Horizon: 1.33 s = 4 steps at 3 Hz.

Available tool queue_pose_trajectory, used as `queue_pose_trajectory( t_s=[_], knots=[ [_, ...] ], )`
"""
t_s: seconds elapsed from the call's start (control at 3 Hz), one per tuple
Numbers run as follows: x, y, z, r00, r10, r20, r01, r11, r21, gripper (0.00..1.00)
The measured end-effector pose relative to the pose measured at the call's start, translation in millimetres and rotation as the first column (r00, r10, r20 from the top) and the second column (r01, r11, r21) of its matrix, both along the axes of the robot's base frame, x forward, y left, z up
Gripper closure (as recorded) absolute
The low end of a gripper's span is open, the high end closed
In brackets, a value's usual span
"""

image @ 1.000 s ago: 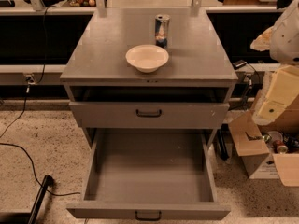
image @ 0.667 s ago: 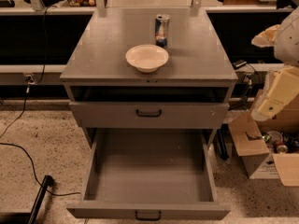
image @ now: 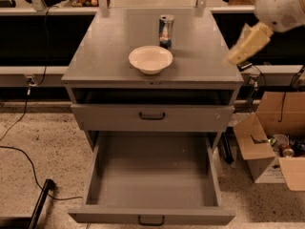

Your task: Place redbull can into middle drawer

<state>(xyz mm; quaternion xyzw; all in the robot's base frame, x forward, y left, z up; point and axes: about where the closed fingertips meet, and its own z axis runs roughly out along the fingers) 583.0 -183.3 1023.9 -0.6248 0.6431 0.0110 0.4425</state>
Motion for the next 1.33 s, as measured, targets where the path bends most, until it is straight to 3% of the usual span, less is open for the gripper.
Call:
queue_pose_trajectory(
  t_s=[0.33,0.67,1.0,1.33],
  knots=[
    [61.5,29.9,-6.9,0.9957,0.092,-0.002,-0.091,0.981,0.174,0.0],
    [122.8,59.0,-18.4,0.9937,0.102,-0.047,-0.083,0.948,0.306,0.0],
    [172.6,63.3,-22.7,0.9914,0.005,-0.131,0.055,0.891,0.452,0.0],
    [183.5,63.9,-25.8,0.9776,-0.037,-0.207,0.139,0.853,0.503,0.0]
  ],
)
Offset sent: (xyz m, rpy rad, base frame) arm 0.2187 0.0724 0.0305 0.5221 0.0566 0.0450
